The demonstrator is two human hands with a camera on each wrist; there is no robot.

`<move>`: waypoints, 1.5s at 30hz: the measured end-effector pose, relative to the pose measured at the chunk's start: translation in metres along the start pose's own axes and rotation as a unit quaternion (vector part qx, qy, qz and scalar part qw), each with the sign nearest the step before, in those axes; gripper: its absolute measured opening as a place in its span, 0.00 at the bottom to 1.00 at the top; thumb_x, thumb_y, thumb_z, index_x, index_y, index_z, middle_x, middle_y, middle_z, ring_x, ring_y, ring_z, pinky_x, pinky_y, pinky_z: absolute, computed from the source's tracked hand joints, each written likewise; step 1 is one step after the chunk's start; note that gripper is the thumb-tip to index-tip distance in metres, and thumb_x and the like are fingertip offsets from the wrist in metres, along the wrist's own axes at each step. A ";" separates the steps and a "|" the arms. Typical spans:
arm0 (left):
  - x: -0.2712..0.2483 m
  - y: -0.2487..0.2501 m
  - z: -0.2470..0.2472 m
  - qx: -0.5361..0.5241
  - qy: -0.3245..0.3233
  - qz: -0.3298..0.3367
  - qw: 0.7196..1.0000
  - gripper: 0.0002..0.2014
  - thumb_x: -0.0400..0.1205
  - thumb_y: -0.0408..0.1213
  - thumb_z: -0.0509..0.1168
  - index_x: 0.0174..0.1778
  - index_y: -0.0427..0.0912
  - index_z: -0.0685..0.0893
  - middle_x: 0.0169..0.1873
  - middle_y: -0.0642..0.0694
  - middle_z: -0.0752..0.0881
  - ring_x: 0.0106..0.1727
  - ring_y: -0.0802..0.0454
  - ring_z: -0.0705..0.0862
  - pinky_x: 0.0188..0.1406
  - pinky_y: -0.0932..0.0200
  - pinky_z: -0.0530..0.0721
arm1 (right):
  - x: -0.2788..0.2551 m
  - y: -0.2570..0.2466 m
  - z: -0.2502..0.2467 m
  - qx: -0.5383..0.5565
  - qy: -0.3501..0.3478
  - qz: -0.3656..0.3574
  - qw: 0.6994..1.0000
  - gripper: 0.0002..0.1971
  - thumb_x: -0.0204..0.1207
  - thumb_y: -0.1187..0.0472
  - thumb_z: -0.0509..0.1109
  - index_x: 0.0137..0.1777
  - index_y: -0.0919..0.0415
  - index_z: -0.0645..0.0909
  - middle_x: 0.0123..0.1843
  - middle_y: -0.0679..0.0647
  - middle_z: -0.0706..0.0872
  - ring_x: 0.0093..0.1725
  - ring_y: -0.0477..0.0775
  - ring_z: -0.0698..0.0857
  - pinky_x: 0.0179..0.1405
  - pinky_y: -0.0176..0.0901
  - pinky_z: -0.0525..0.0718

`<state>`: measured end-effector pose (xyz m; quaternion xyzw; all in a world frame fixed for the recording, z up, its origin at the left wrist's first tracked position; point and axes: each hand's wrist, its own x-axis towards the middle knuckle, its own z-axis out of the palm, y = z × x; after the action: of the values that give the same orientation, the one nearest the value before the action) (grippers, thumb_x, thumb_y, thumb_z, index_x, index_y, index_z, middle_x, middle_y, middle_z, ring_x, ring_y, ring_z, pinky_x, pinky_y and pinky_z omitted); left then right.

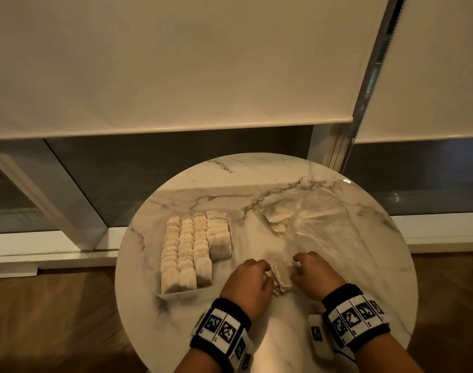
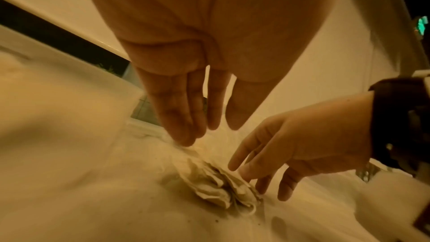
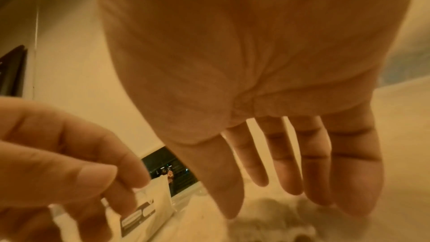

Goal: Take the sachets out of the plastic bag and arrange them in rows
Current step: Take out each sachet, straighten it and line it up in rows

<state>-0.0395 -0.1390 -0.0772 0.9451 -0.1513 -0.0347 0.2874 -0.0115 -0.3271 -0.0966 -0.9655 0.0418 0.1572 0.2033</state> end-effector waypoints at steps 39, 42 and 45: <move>0.010 0.000 -0.017 -0.267 0.042 -0.045 0.962 0.05 0.80 0.40 0.71 0.40 0.54 0.86 0.33 0.48 0.89 0.36 0.52 0.89 0.45 0.48 0.89 | -0.018 -0.018 -0.024 0.310 0.018 -0.222 0.924 0.34 0.75 0.59 0.78 0.75 0.29 0.72 0.72 0.32 0.77 0.68 0.33 0.78 0.60 0.39 0.85; 0.005 -0.006 -0.026 -0.295 0.033 -0.053 0.954 0.05 0.75 0.40 0.71 0.37 0.57 0.86 0.33 0.46 0.89 0.38 0.45 0.89 0.46 0.45 0.89 | -0.018 -0.034 -0.032 0.285 -0.040 -0.261 0.921 0.29 0.78 0.61 0.75 0.74 0.33 0.77 0.69 0.29 0.80 0.71 0.32 0.77 0.67 0.37 0.80; 0.002 -0.012 -0.034 -0.308 0.050 -0.066 0.948 0.04 0.74 0.38 0.72 0.35 0.52 0.87 0.32 0.45 0.89 0.38 0.44 0.88 0.46 0.43 0.89 | -0.016 -0.050 -0.035 0.268 -0.041 -0.278 0.922 0.15 0.78 0.61 0.76 0.61 0.43 0.87 0.56 0.34 0.88 0.59 0.38 0.85 0.60 0.40 0.85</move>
<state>-0.0287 -0.1115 -0.0554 0.8187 -0.0564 -0.0516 0.5691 -0.0097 -0.2955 -0.0423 -0.8405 -0.1963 0.1170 0.4913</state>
